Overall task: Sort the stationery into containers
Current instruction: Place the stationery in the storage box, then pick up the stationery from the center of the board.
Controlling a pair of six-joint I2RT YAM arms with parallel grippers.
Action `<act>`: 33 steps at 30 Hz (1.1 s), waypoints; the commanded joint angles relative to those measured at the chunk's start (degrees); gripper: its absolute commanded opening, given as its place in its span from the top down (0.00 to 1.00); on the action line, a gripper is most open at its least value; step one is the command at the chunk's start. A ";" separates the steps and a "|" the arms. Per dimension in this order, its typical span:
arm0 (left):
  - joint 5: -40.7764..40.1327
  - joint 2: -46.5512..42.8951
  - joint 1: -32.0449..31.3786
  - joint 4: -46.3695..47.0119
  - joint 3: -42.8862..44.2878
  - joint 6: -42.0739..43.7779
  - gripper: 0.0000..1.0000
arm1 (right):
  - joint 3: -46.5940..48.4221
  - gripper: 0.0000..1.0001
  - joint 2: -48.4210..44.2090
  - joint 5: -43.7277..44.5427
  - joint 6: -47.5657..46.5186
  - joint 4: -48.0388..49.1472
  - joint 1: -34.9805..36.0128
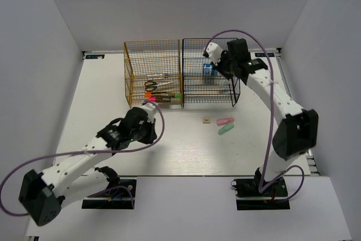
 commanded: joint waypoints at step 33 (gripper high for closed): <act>15.28 68.53 -11.27 4.19 56.89 45.07 0.29 | -43.01 0.55 -42.43 -33.65 14.97 -2.73 -13.91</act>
